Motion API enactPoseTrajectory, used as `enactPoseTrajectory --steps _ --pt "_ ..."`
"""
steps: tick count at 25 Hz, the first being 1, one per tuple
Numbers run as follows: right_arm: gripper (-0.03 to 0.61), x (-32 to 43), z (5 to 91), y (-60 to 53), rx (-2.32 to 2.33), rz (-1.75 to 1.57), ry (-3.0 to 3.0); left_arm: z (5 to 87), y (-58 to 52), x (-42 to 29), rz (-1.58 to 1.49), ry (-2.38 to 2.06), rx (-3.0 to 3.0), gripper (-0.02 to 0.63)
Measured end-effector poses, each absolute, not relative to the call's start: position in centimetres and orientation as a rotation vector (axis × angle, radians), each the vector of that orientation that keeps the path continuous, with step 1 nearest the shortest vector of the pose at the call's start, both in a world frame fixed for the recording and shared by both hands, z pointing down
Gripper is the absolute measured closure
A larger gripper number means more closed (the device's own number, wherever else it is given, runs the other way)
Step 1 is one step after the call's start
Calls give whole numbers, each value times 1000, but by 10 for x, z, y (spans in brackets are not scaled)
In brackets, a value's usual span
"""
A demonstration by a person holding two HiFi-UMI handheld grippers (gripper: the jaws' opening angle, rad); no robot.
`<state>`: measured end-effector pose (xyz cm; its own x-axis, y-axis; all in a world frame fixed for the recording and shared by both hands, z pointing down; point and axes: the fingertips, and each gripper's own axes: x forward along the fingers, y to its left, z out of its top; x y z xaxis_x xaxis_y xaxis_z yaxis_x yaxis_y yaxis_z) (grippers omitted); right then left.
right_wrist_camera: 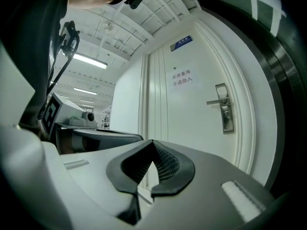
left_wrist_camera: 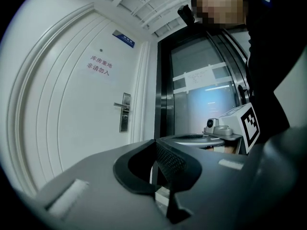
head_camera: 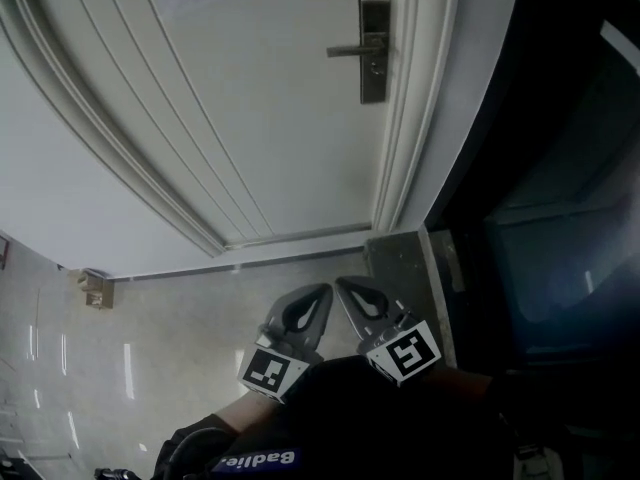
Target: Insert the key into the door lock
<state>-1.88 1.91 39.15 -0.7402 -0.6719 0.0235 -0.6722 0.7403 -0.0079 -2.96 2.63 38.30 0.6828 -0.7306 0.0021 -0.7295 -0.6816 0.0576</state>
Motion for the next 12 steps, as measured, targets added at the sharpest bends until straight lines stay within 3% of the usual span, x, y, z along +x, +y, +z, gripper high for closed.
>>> enactPoseTrajectory --steps 12 --pt "575 -62 405 20 1111 1 -2861 382 31 -80 -83 -1245 2826 598"
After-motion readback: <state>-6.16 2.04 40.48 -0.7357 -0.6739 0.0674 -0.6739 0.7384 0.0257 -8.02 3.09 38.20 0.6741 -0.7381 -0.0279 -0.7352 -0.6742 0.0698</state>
